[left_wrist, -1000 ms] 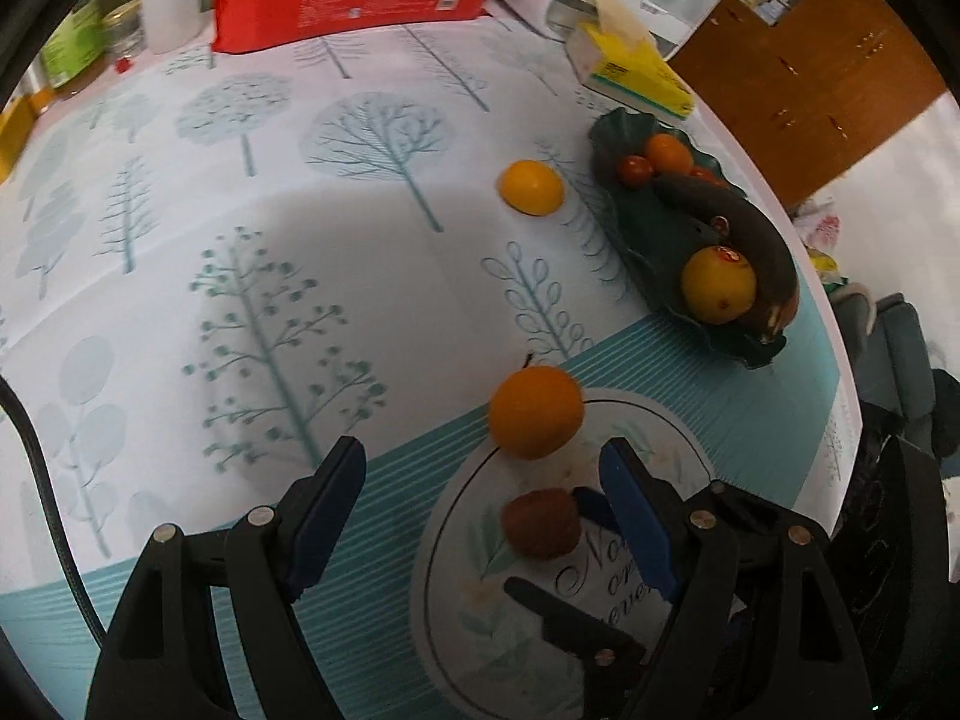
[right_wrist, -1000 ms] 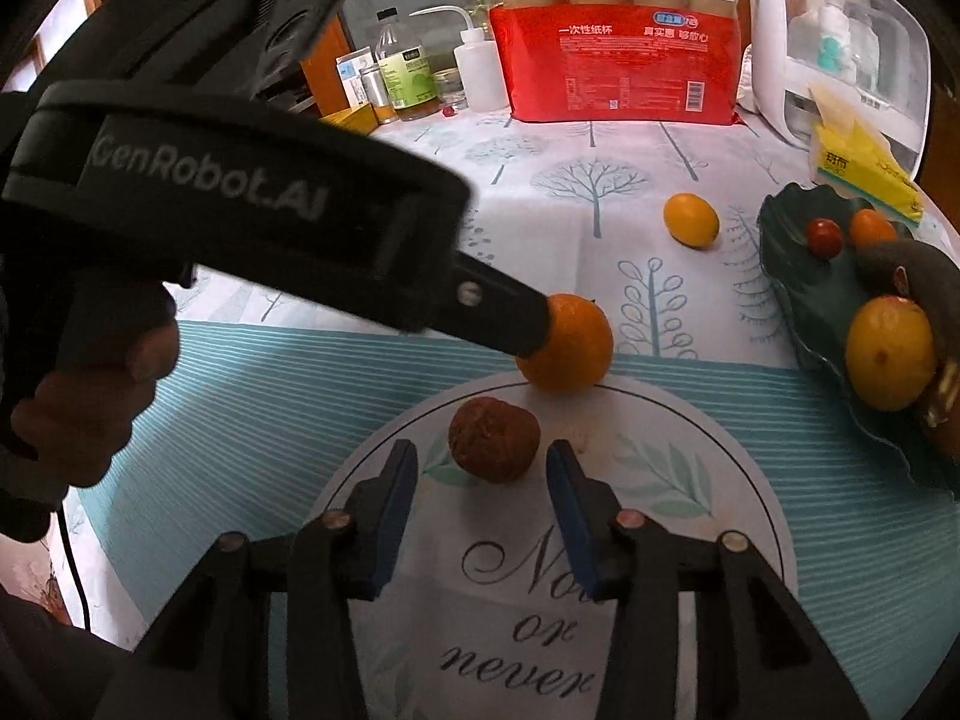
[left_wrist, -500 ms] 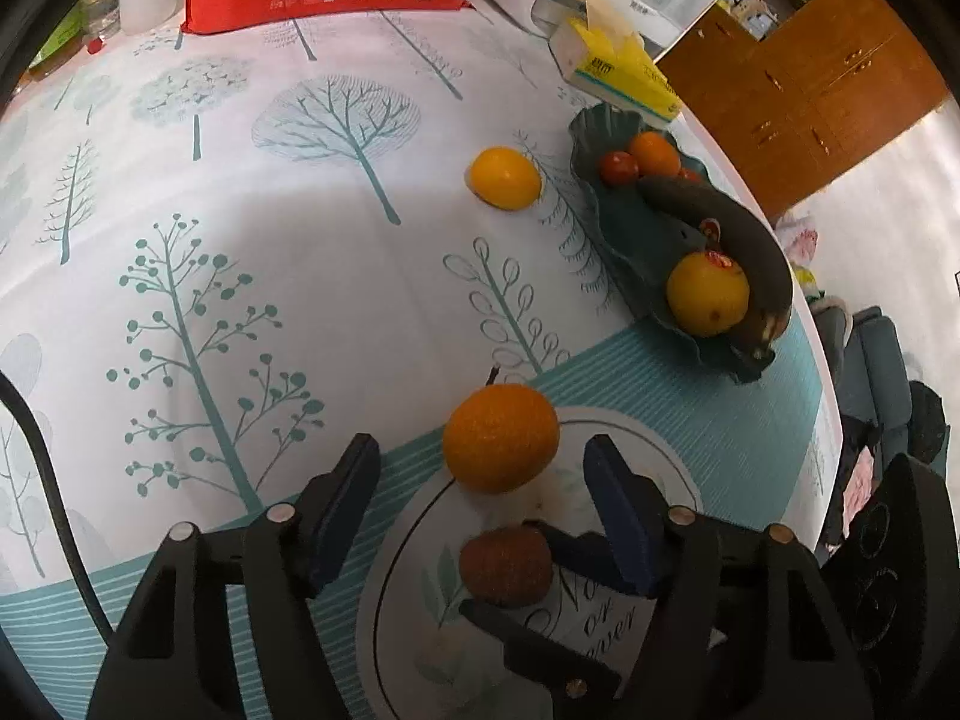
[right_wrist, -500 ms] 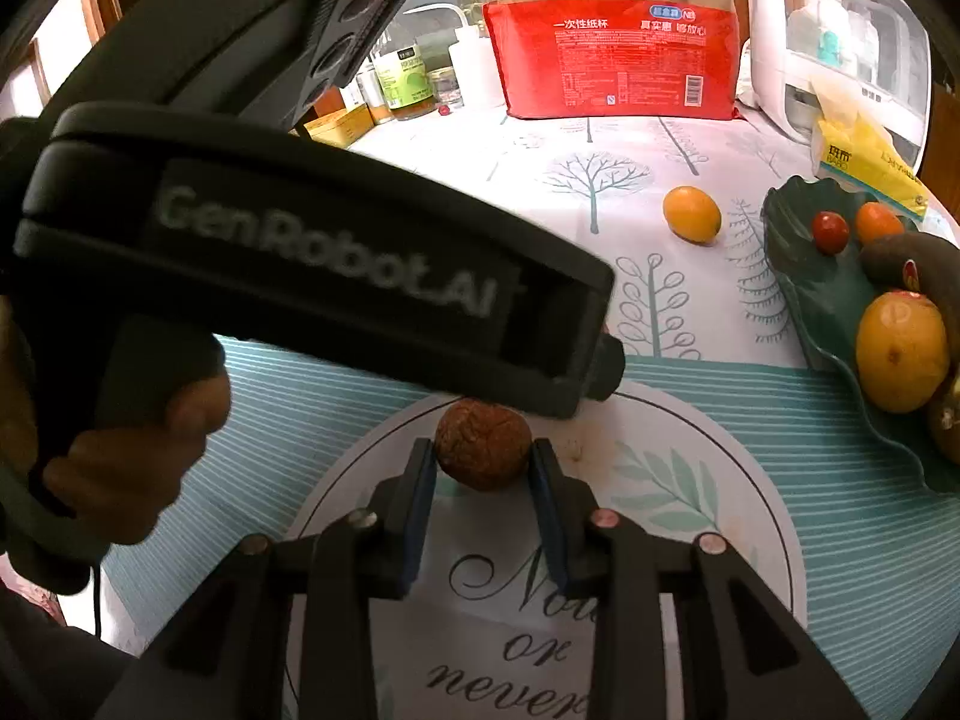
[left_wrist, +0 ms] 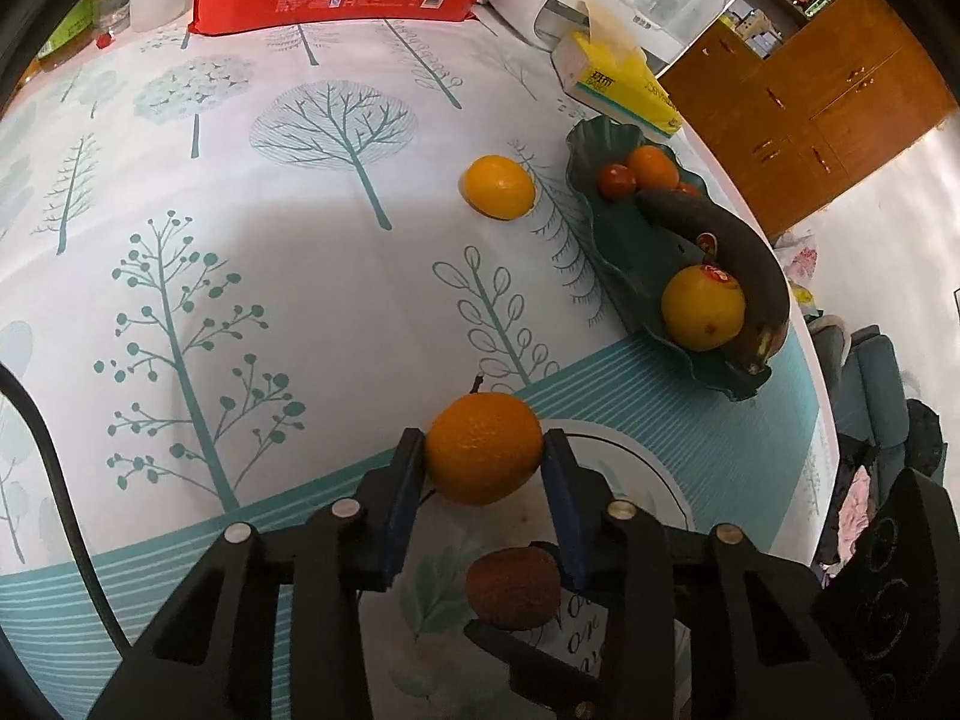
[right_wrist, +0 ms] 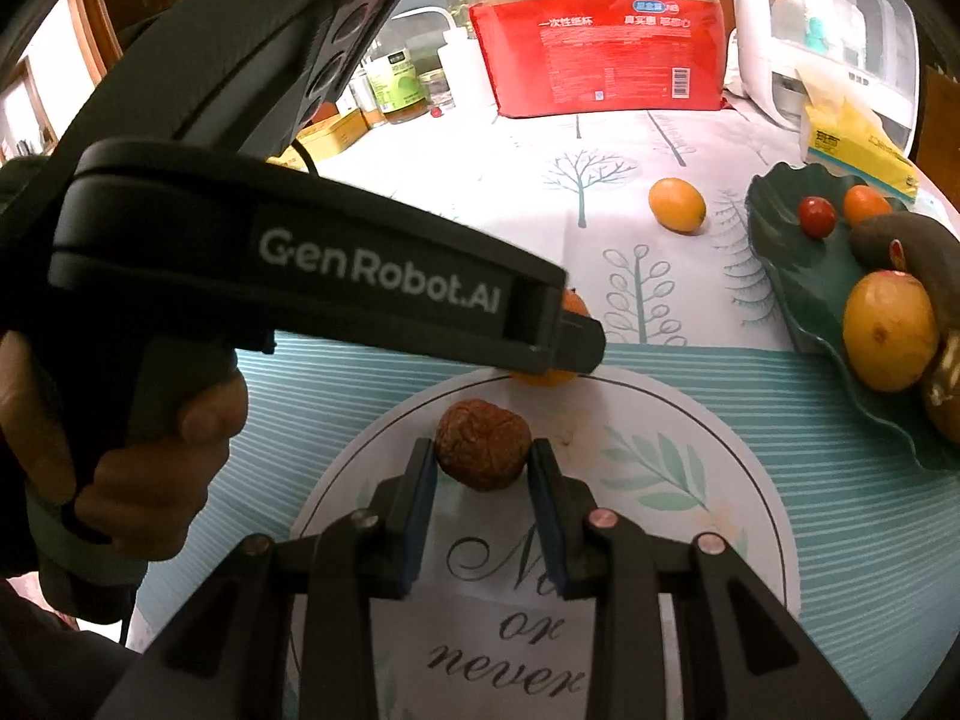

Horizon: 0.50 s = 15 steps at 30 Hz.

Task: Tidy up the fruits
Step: 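Lift the orange and brown fruit toward the green plate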

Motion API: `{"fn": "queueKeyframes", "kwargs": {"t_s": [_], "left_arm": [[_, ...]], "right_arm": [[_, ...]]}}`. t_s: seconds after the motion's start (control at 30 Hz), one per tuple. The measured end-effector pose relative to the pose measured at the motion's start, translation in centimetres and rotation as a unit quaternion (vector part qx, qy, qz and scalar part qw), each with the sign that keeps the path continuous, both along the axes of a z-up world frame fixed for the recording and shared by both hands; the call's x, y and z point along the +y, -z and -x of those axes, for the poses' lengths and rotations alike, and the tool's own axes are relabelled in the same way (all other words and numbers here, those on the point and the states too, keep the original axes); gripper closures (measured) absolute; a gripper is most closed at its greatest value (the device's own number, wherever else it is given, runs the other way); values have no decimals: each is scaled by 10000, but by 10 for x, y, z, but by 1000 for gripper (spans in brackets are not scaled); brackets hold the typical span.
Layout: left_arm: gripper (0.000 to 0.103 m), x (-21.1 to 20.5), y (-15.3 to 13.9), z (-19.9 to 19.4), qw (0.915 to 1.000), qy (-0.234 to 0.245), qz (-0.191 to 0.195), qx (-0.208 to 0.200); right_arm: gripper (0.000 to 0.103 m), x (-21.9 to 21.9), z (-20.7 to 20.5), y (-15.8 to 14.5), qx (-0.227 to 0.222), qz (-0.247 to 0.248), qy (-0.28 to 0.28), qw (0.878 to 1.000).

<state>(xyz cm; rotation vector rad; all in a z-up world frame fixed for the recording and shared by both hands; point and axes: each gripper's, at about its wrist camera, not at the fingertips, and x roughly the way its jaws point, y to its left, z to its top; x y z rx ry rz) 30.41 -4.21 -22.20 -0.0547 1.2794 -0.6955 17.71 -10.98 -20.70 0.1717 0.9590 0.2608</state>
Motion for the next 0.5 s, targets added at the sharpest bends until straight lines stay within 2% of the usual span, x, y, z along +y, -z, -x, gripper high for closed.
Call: {"fn": "queueKeyframes", "kwargs": {"t_s": [0.5], "left_arm": [[66,7,-21,22,9996,-178,56,-205]], "right_arm": [[72,-17,27,-14,-115,-41,339,9993]]}}
